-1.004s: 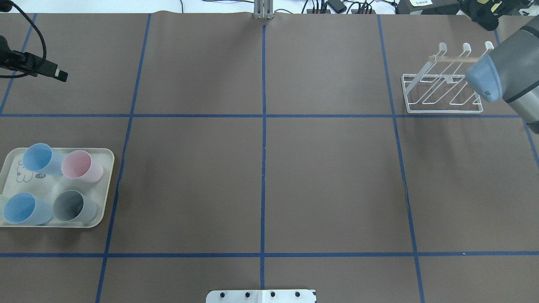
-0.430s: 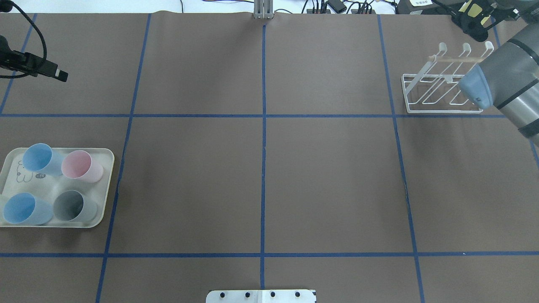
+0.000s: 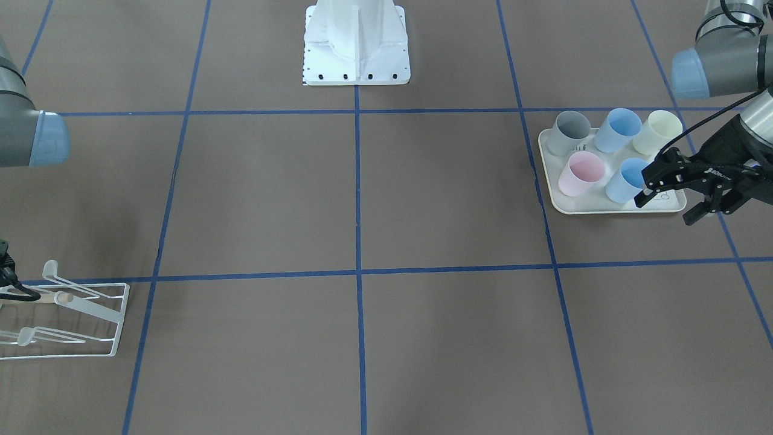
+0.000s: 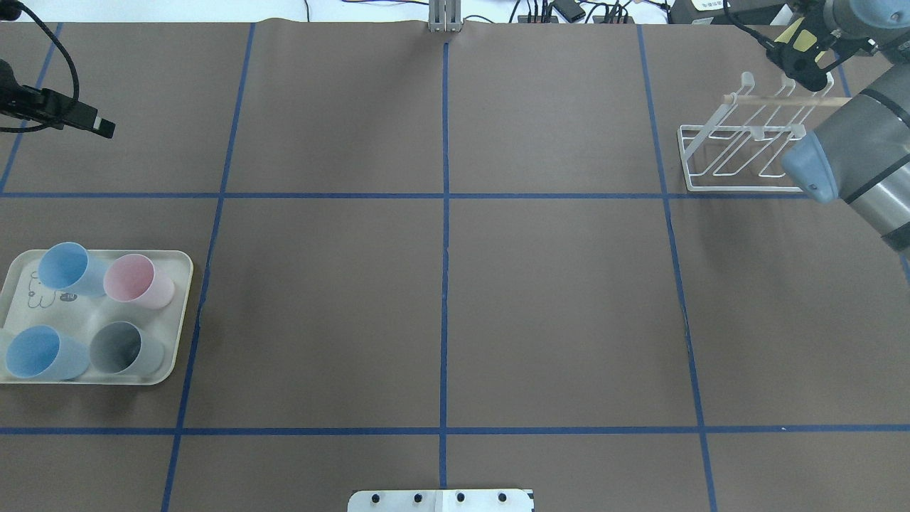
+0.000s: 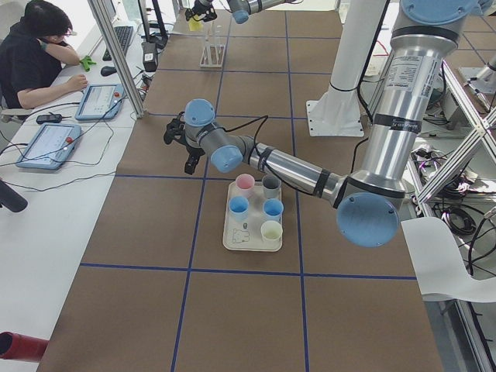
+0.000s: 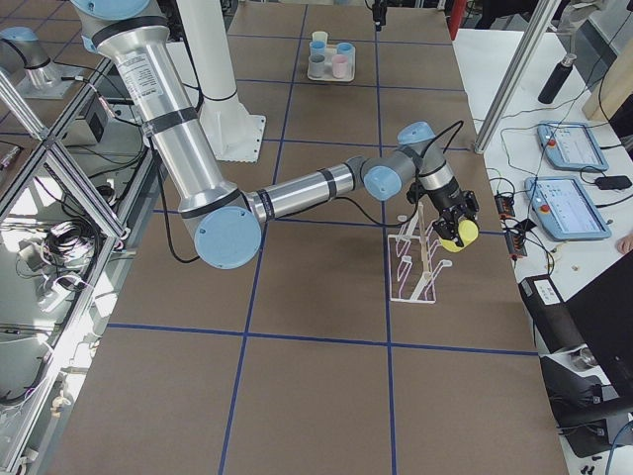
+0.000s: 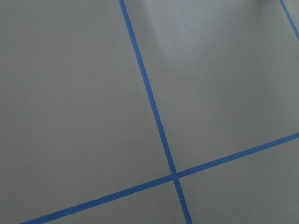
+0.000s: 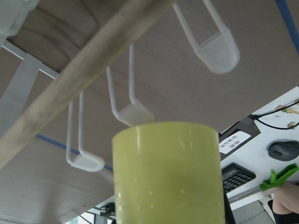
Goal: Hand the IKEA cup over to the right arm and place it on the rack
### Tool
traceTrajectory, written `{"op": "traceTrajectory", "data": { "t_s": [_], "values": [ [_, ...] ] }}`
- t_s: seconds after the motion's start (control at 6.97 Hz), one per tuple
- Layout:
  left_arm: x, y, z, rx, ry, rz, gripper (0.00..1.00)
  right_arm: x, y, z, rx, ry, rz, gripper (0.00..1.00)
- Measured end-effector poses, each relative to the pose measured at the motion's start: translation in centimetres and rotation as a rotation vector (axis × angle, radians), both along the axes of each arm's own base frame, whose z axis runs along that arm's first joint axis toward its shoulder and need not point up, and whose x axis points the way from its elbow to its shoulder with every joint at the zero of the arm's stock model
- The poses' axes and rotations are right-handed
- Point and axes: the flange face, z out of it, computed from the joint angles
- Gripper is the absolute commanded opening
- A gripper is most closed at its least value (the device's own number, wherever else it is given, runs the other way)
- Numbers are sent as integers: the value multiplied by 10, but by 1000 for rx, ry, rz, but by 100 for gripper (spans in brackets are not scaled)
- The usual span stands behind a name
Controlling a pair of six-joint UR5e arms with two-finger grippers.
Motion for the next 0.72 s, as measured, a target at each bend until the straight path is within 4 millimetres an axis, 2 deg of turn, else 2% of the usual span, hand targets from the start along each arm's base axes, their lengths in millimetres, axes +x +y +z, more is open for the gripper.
{"op": "traceTrajectory", "data": {
  "t_s": [0.57,0.72],
  "values": [
    [0,0,1,-3,0,-1,100,-16,10,11,-16,1,-20,39],
    [0,0,1,-3,-1,0,100,-18,12,14,-20,3,-24,47]
  ]
}}
